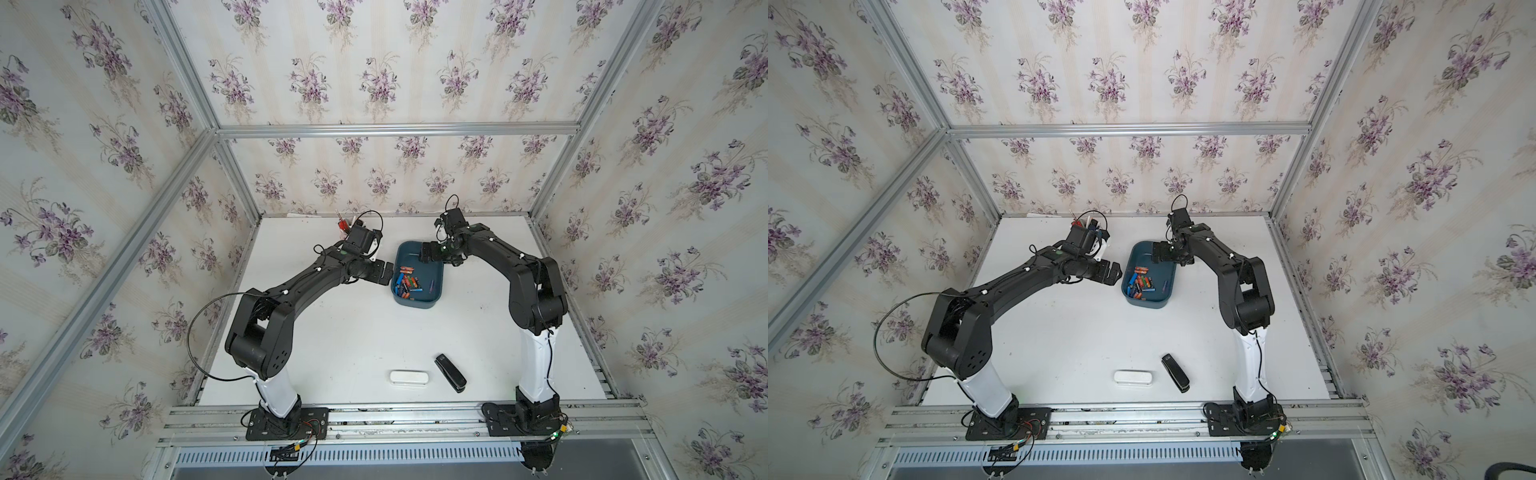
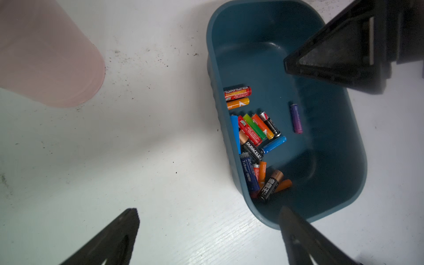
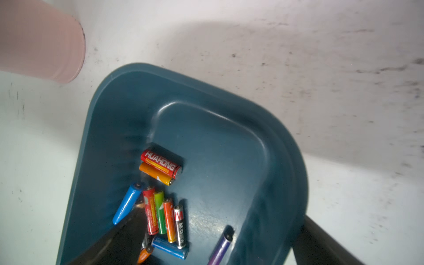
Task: Take the batteries out of the storage box
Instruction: Adjust the storage box at the center of the board.
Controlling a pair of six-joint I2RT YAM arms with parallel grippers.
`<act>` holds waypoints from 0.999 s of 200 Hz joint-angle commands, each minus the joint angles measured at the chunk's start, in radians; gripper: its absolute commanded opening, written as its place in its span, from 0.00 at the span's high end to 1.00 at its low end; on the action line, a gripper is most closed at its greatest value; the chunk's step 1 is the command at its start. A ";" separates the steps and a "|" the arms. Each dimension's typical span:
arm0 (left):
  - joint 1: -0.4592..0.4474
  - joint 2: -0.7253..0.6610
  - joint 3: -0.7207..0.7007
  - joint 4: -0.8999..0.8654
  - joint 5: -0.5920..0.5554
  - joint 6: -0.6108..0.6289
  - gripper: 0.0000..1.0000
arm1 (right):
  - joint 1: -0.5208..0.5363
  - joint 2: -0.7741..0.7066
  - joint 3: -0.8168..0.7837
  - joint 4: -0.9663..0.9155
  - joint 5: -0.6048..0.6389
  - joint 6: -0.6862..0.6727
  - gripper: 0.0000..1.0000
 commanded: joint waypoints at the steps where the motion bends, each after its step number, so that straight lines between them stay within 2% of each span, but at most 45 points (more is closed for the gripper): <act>1: -0.010 0.021 0.019 -0.032 0.018 -0.008 0.00 | -0.001 -0.025 -0.018 -0.008 0.020 0.022 0.00; 44: -0.053 0.107 0.071 -0.075 -0.021 -0.021 0.00 | -0.011 -0.149 -0.101 -0.001 0.109 0.054 0.00; 88: -0.074 0.199 0.175 -0.243 -0.190 -0.099 0.00 | -0.025 -0.255 -0.143 -0.012 0.137 0.050 0.00; 161: -0.090 0.241 0.182 -0.344 -0.206 -0.134 0.00 | -0.025 -0.267 -0.139 -0.034 0.141 0.043 0.00; 200: -0.092 0.211 0.159 -0.383 -0.192 -0.144 0.00 | -0.021 -0.276 -0.164 -0.031 0.128 0.050 0.00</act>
